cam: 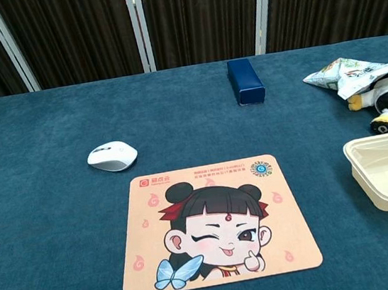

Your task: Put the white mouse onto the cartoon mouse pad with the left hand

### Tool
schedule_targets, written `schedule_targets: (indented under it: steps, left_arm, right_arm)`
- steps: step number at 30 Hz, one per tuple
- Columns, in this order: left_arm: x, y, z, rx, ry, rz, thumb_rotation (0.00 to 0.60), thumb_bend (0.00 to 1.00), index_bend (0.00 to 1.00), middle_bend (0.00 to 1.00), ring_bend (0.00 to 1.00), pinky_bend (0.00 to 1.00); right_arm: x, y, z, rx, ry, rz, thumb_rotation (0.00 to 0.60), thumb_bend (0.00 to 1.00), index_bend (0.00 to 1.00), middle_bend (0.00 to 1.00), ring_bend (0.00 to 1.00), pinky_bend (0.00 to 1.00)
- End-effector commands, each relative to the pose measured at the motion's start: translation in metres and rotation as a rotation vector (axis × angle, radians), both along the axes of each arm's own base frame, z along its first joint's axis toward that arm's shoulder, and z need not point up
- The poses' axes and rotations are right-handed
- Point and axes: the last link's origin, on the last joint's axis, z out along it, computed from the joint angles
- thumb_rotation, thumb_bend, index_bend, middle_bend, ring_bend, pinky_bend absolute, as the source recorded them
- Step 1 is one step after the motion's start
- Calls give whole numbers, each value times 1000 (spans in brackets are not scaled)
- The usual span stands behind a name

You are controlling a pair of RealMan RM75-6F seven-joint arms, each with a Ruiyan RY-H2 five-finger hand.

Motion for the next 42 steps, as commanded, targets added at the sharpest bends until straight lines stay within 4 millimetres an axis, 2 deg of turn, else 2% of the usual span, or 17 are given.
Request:
schedule_targets:
  steps: [1,5,8,14,18,30,42]
  left_arm:
    - [23,30,-7,-24,20,-32,600,125,0,0,0,0]
    - [37,60,-36,-70,54,-50,600,126,25,0,0,0]
    - [48,73,-63,-118,98,-68,600,126,66,0,0,0]
    - [63,82,-105,-179,164,-86,600,126,103,0,0,0]
    - [68,84,-125,-213,220,-86,600,127,140,0,0,0]
    - [82,98,-163,-272,269,-61,600,127,176,0,0,0]
    - [94,102,-199,-331,318,-67,600,127,187,0,0,0]
  right_arm:
    - [0,0,0,0,-1,-1,600,98,19,0,0,0]
    - [0,0,0,0,-1,-2,600,98,20,0,0,0]
    - [0,0,0,1,-3,-4,600,97,19,0,0,0]
    - [-1,0,1,3,-8,-4,600,97,20,0,0,0]
    - [-1,0,1,5,-8,-4,600,97,20,0,0,0]
    - [-1,0,1,6,-9,-5,600,97,20,0,0,0]
    - [-1,0,1,8,-8,-7,600,97,20,0,0,0]
